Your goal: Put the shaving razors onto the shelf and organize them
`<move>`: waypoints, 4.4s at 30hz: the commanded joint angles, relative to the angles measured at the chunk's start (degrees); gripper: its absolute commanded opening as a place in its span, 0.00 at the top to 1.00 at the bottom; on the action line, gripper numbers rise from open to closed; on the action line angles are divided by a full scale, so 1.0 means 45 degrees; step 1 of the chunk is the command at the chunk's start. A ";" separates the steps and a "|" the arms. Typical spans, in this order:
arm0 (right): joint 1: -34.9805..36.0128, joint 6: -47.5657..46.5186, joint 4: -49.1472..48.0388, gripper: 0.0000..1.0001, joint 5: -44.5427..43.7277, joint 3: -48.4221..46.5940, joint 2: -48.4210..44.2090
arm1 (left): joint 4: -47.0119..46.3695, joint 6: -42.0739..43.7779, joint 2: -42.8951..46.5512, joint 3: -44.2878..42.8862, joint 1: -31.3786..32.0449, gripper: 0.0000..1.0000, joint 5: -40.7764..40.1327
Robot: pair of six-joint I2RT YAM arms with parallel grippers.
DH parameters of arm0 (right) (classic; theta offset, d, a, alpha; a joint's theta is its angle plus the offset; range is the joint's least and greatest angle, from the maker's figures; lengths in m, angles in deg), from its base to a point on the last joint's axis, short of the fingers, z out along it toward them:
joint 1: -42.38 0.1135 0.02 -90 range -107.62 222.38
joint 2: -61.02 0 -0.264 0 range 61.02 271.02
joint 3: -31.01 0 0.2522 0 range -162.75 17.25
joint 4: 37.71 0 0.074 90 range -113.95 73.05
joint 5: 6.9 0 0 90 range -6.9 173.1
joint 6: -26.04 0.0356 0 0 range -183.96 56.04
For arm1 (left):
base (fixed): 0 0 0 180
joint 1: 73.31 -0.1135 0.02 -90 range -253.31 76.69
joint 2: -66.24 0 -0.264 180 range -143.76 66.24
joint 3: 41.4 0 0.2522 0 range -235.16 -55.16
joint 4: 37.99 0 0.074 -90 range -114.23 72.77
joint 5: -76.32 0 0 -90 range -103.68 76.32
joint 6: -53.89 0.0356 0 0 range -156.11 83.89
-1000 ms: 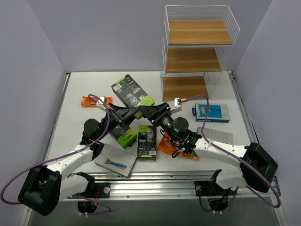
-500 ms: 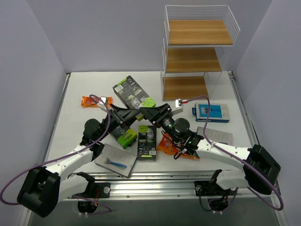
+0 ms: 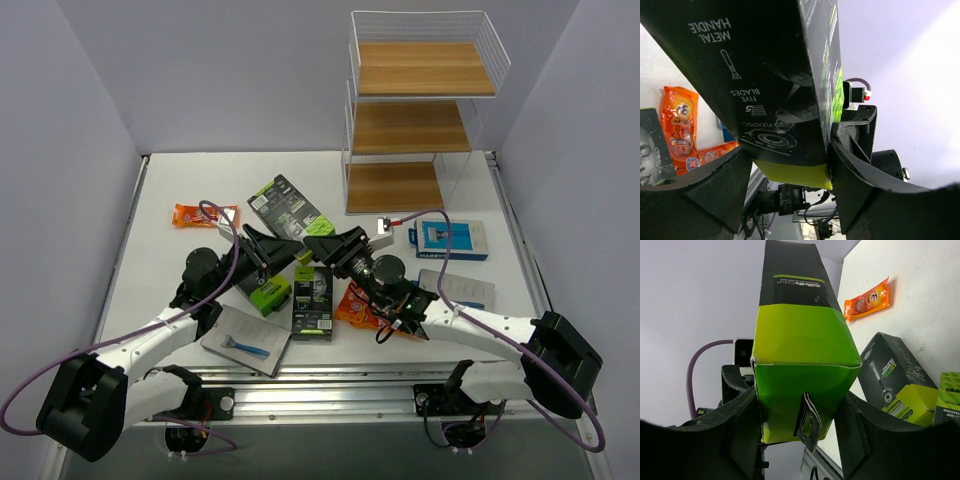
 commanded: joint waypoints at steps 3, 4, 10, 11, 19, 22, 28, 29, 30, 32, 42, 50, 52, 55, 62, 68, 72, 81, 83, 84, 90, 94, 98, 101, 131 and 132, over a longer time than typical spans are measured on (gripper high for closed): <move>-0.0514 -0.0053 -0.1323 1.00 -0.1219 0.0037 -0.1027 | 0.0694 0.1395 0.0323 -0.0633 -0.0151 0.30 0.0070; -0.0533 -0.0053 -0.1343 1.00 -0.1200 0.0037 -0.1027 | 0.0869 0.1454 0.0304 -0.0672 -0.0151 0.30 0.0089; -0.0651 0.0161 -0.1265 1.00 -0.1200 0.0330 -0.1281 | 0.2174 0.2195 0.0362 -0.1295 -0.0444 0.27 0.0421; -0.0690 0.0200 -0.1246 1.00 -0.1200 0.0388 -0.1359 | 0.2450 0.2602 0.0401 -0.1433 -0.0502 0.26 0.0479; -0.0865 0.0318 -0.1089 1.00 -0.1180 0.0681 -0.1555 | 0.3819 0.3446 0.0460 -0.1981 -0.1321 0.18 0.0889; -0.0905 0.0376 -0.1089 1.00 -0.1141 0.0779 -0.1594 | 0.3898 0.3505 0.0382 -0.2020 -0.1712 0.17 0.1201; -0.1002 0.0377 -0.0895 1.00 -0.1141 0.0896 -0.1788 | 0.4773 0.4128 0.0615 -0.2253 -0.2260 0.15 0.1593; -0.1060 0.0377 -0.0700 1.00 -0.1161 0.0896 -0.1924 | 0.5125 0.4536 0.0713 -0.2351 -0.2454 0.14 0.1613; -0.1100 0.0377 -0.0582 1.00 -0.1180 0.0877 -0.2022 | 0.5554 0.4772 0.0830 -0.2487 -0.2572 0.13 0.1613; -0.1158 0.0357 -0.0252 1.00 -0.1200 0.0858 -0.2256 | 0.6804 0.5686 0.1162 -0.2994 -0.2768 0.03 0.1574; -0.2173 -0.0247 0.2326 1.00 -0.0537 -0.0469 -0.3527 | 1.2097 0.9597 0.1906 -0.6236 -0.3140 0.06 -0.0319; -0.2935 -0.1165 0.5117 1.00 -0.0009 -0.3511 -0.3839 | 1.2510 1.0668 0.1924 -0.6941 -0.3355 0.08 -0.1216; -0.3014 -0.1478 0.5627 1.00 0.0186 -0.4101 -0.3879 | 1.2920 1.1159 0.2196 -0.6903 -0.3316 0.06 -0.2115; -0.3112 -0.2219 0.5980 1.00 0.0401 -0.5370 -0.3821 | 1.3077 1.1980 0.2646 -0.6437 -0.2887 0.06 -0.3189; -0.3346 -0.3548 0.7326 1.00 0.0070 -0.8143 -0.3217 | 1.3507 1.2820 0.2823 -0.6570 -0.2066 0.06 -0.3699; -0.3990 -0.4232 0.8071 1.00 -0.0301 -1.0391 -0.2649 | 1.4054 1.3270 0.3194 -0.6649 -0.1675 0.06 -0.4343; -0.4439 -0.4116 0.8169 1.00 -0.0711 -1.1192 -0.2298 | 1.4152 1.3368 0.3116 -0.6707 -0.1422 0.06 -0.4461; -0.6193 -0.3179 0.7935 1.00 -0.1395 -1.2072 -0.1262 | 1.4308 1.3524 0.3077 -0.6727 -0.0660 0.06 -0.4988; -0.6664 -0.2886 0.7798 1.00 -0.1337 -1.2111 -0.1048 | 1.4328 1.3563 0.3038 -0.6746 -0.0562 0.06 -0.5067; -0.7208 -0.2750 0.7817 1.00 -0.1182 -1.2150 -0.0931 | 1.4347 1.3583 0.3038 -0.6746 -0.0523 0.06 -0.5144; -0.9106 -0.1636 0.7349 1.00 0.0283 -1.2326 -0.0091 | 1.4484 1.3700 0.3058 -0.6805 -0.0230 0.06 -0.5243; -0.9654 -0.1323 0.7212 1.00 0.0617 -1.2404 0.0513 | 1.4484 1.3739 0.3018 -0.6824 -0.0073 0.06 -0.5513; -1.0006 -0.1147 0.7446 1.00 0.0792 -1.2794 0.1159 | 1.4523 1.3759 0.2941 -0.6825 0.0063 0.06 -0.5555; -1.0162 -0.0815 0.7251 1.00 0.0851 -1.2873 0.1550 | 1.4523 1.3778 0.2921 -0.6825 0.0142 0.06 -0.5594; -1.0729 0.1274 0.8520 0.99 -0.0887 -1.5334 0.4499 | 1.4699 1.3915 0.2765 -0.6825 0.0571 0.06 -0.6083; -1.0729 0.1333 0.8501 0.99 -0.0887 -1.5373 0.4616 | 1.4699 1.3915 0.2765 -0.6825 0.0571 0.06 -0.6082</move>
